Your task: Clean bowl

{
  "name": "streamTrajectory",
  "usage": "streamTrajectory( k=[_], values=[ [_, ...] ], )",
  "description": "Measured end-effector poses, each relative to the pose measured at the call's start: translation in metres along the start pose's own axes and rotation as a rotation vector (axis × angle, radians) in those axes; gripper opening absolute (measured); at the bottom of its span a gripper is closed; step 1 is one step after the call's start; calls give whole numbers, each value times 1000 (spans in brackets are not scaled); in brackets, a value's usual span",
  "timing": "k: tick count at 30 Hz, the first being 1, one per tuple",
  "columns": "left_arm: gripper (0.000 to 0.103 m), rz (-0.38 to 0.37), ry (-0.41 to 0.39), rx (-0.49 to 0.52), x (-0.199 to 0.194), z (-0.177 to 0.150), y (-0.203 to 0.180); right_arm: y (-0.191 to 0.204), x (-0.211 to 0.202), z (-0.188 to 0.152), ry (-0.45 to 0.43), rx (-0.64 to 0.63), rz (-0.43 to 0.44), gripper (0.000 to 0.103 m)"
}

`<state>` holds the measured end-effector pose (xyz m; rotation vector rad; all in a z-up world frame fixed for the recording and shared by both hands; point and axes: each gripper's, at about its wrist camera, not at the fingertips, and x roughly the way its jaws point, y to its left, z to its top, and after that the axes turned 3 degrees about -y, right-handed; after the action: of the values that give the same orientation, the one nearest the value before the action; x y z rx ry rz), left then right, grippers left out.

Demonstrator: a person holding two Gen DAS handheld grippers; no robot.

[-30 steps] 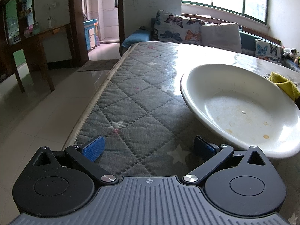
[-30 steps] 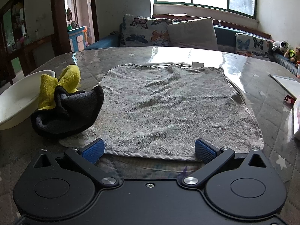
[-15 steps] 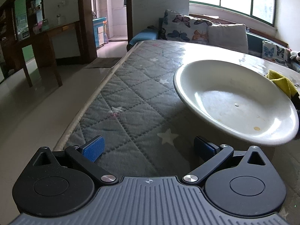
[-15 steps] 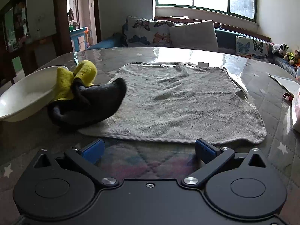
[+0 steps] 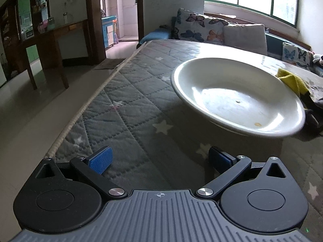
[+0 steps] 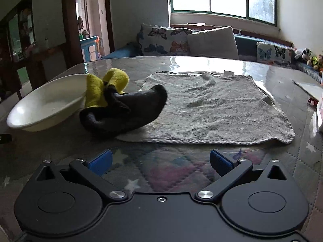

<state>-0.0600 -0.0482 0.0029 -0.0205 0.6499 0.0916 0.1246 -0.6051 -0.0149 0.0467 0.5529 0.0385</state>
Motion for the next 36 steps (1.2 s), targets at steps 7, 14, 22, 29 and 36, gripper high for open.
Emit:
streamTrajectory(
  k=[7, 14, 22, 29, 36],
  values=[
    [102, -48, 17, 2, -15, -8, -19, 12, -13, -5, -24, 2, 13, 103],
    [102, -68, 11, 9, -29, -13, -39, 21, -24, -9, -38, 1, 32, 103],
    [102, -70, 24, 16, -43, -17, -53, 30, -36, -15, -51, 6, 56, 103],
    [102, -71, 35, 43, -54, -21, -63, 40, -48, -20, -52, 2, 71, 103],
    [102, -81, 51, 59, -60, -25, -68, 49, -57, -24, -47, -10, 83, 103]
  ],
)
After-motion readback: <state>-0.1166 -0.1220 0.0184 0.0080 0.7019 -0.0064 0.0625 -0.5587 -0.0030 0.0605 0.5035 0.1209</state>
